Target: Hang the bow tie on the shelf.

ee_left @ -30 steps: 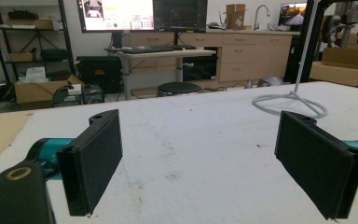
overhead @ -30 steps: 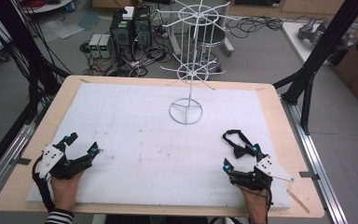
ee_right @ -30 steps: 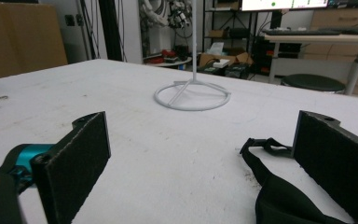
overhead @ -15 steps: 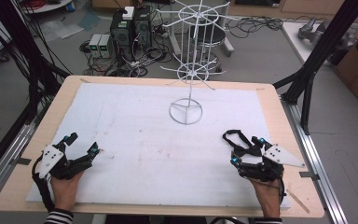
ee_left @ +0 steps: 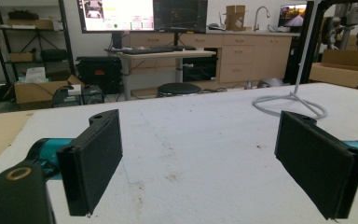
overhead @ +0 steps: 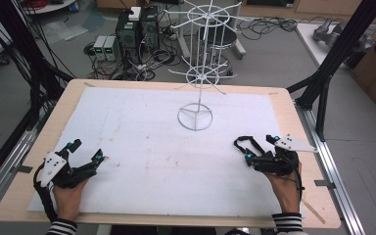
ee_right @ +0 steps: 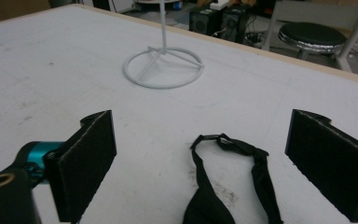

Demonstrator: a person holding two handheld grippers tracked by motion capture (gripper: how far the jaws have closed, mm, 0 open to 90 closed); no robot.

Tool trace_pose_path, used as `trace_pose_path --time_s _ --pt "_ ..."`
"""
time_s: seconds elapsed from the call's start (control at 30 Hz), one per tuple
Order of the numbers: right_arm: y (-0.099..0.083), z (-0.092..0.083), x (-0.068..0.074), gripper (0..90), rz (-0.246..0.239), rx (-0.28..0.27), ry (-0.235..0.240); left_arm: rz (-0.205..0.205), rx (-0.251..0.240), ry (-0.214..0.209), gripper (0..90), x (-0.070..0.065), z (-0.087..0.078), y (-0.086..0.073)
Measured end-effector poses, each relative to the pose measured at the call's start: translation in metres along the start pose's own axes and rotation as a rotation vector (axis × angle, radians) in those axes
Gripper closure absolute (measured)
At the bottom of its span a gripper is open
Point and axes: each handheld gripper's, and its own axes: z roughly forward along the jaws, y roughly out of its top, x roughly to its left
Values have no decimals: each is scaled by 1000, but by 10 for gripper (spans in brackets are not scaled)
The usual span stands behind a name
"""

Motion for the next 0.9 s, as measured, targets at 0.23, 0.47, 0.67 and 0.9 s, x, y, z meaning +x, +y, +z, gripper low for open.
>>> trace_pose_path --time_s 0.23,0.47,0.67,0.9 --pt "7 0 -17 161 10 64 -20 0 1 0 152 0 0 0" --pt "12 8 -31 219 -34 189 -65 2 0 0 152 0 0 0" --pt "14 13 -37 245 -32 229 -55 2 -1 0 153 0 0 0" --pt "13 19 -44 282 7 277 -52 1 0 0 153 0 0 0"
